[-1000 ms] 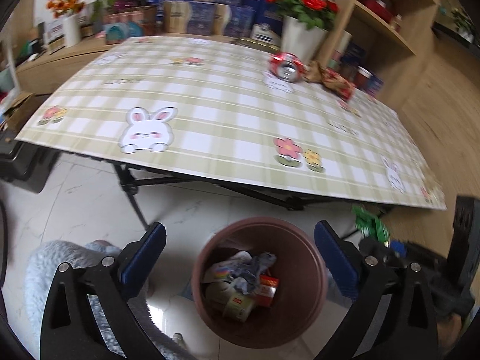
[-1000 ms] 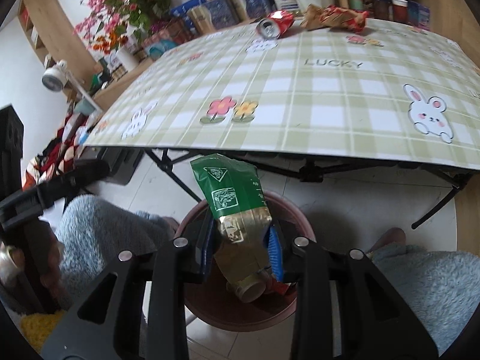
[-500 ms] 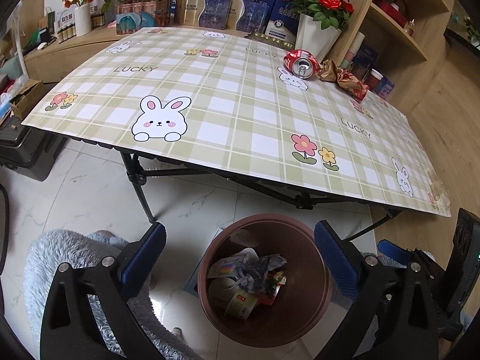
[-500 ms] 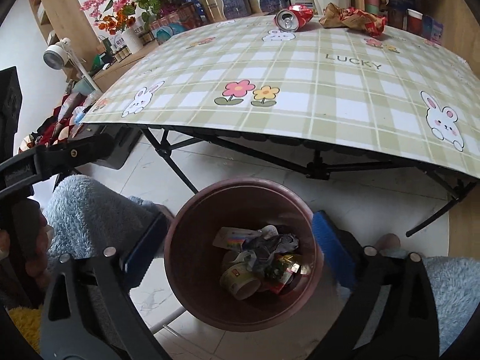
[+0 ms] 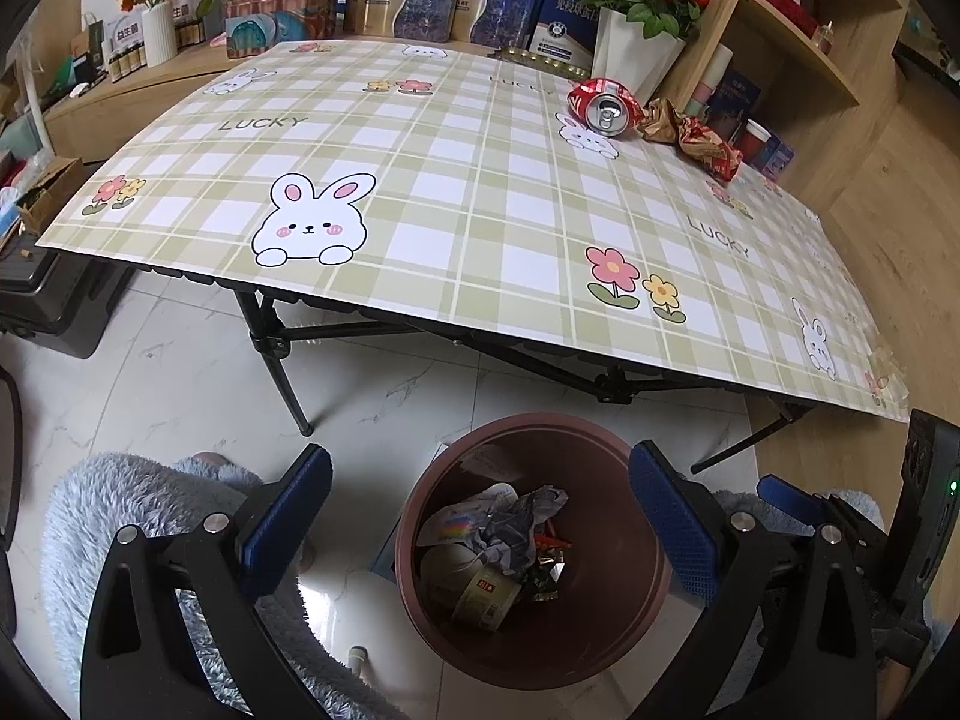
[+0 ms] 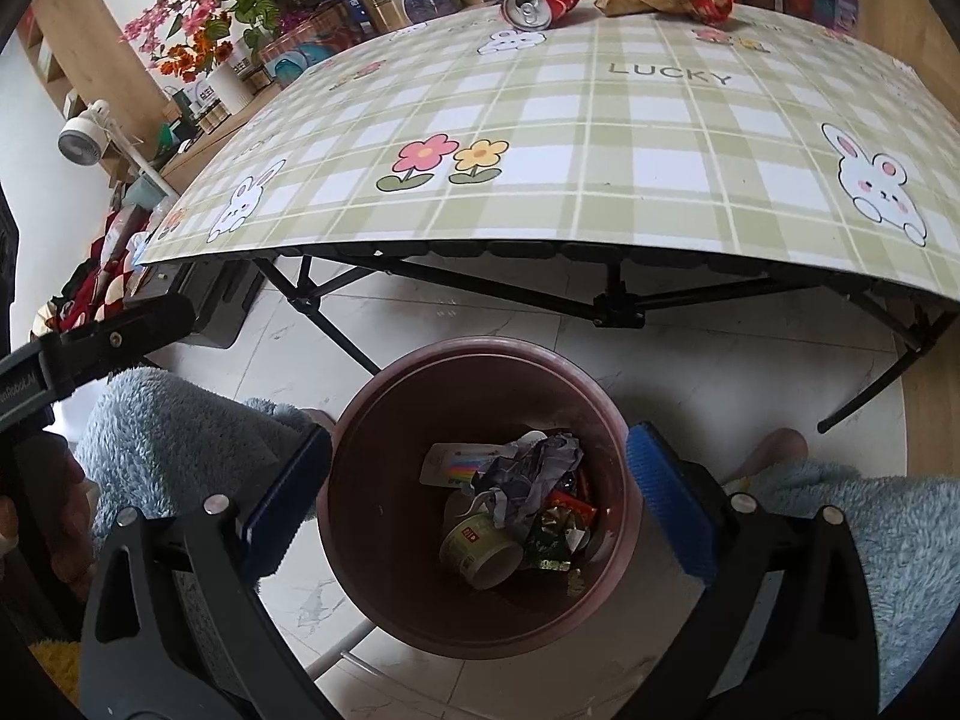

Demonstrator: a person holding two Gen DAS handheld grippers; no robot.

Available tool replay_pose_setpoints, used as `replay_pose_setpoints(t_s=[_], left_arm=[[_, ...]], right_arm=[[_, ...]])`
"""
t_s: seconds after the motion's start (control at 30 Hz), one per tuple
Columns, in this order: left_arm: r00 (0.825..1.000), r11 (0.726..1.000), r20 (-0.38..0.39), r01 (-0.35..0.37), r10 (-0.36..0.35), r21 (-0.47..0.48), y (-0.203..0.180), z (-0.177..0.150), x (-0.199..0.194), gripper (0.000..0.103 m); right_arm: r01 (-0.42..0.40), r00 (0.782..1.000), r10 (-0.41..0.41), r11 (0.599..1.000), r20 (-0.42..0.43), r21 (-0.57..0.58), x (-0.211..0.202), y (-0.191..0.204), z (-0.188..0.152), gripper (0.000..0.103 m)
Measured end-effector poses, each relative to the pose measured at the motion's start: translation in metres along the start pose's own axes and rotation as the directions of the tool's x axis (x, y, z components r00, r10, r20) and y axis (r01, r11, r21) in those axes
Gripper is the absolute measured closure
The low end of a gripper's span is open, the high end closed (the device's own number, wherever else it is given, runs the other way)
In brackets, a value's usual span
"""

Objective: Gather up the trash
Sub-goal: 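Move the left gripper to the red Coca-Cola can and grasp it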

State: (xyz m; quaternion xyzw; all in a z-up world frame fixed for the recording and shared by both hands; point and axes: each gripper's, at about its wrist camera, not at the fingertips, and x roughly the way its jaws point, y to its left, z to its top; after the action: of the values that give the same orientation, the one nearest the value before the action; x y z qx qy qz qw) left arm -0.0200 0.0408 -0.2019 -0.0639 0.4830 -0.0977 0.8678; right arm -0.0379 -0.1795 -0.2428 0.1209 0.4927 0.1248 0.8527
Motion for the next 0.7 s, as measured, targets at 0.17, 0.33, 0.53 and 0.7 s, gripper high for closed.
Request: replay_pose_setpoints(t_s=[0.17, 0.33, 0.53, 0.7], left_arm=[[1.0, 1.0, -0.008, -0.008, 0.008, 0.016, -0.004, 0.003, 0.007, 0.006], [1.0, 0.999, 0.029, -0.005, 0.003, 0.045, -0.008, 0.02, 0.007, 0.006], [0.997, 0.995, 0.072, 0.005, -0.012, 0.097, -0.025, 0.064, 0.013, 0.006], [0.996, 0.976, 0.087, 0.016, -0.035, 0.215, -0.059, 0.115, 0.035, 0.006]], right_arm=[[0.007, 1.0, -0.008, 1.0, 0.012, 0.012, 0.0, -0.006, 0.005, 0.006], [0.047, 0.997, -0.046, 0.999, 0.069, -0.015, -0.011, -0.015, 0.027, 0.006], [0.105, 0.985, -0.107, 0.994, 0.139, 0.022, -0.023, -0.048, 0.072, 0.006], [0.124, 0.973, -0.139, 0.988, 0.187, 0.088, -0.028, -0.084, 0.115, 0.006]])
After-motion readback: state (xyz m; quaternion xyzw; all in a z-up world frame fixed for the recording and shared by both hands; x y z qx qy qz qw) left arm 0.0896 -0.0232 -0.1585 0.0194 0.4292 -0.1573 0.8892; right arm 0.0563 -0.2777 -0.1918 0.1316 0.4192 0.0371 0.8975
